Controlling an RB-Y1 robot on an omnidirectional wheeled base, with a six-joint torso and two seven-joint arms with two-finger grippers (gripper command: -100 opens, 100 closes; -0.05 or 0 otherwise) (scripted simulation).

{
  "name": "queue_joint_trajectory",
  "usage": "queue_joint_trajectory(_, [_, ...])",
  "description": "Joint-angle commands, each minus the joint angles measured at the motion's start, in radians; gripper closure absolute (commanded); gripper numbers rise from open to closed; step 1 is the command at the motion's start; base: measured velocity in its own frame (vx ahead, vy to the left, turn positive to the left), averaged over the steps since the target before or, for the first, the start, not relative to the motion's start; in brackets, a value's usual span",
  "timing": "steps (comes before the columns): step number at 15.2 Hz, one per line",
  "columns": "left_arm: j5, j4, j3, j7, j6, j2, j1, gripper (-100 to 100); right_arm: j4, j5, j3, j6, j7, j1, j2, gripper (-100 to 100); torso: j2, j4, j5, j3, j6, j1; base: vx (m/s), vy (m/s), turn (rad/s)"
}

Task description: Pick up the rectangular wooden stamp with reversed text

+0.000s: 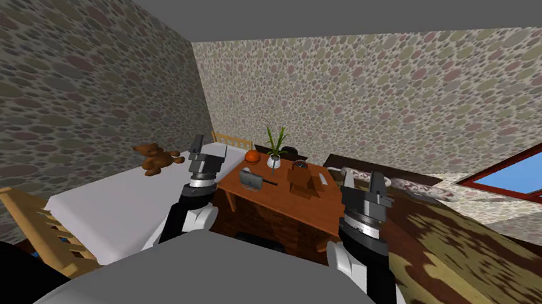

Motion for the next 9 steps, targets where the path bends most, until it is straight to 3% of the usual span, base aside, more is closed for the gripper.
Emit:
queue_joint_trajectory(1, [0.010, 0.014, 0.001, 0.003, 0.013, 0.034, -0.008, -100, 0.000, 0.000, 0.000, 0.000, 0.000, 0.000, 0.000, 0, 0.000, 0.000, 0.000, 0.000, 0.000, 0.000, -0.008, -0.001, -0.105])
queue_joint_trajectory(3, [0.032, 0.048, 0.003, 0.010, 0.043, 0.084, -0.027, -100, 0.000, 0.000, 0.000, 0.000, 0.000, 0.000, 0.000, 0, 0.001, 0.000, 0.000, 0.000, 0.001, 0.000, -0.026, 0.009, -0.297])
queue_joint_trajectory(4, [0.032, 0.048, 0.003, 0.010, 0.043, 0.087, -0.027, -100, 0.000, 0.000, 0.000, 0.000, 0.000, 0.000, 0.000, 0, 0.002, 0.000, 0.000, 0.001, 0.001, 0.001, -0.033, 0.017, -0.213])
queue_joint_trajectory(6, [0.066, 0.098, 0.007, 0.020, 0.088, 0.140, -0.057, -100, 0.000, 0.000, 0.000, 0.000, 0.000, 0.000, 0.000, 0, 0.002, 0.000, 0.000, 0.001, 0.001, 0.001, -0.044, 0.011, -0.291])
queue_joint_trajectory(9, [0.087, 0.129, 0.010, 0.026, 0.116, 0.168, -0.075, -100, 0.000, 0.000, 0.000, 0.000, 0.000, 0.000, 0.000, 0, 0.003, 0.001, 0.000, 0.002, 0.001, 0.002, -0.050, 0.014, -0.268])
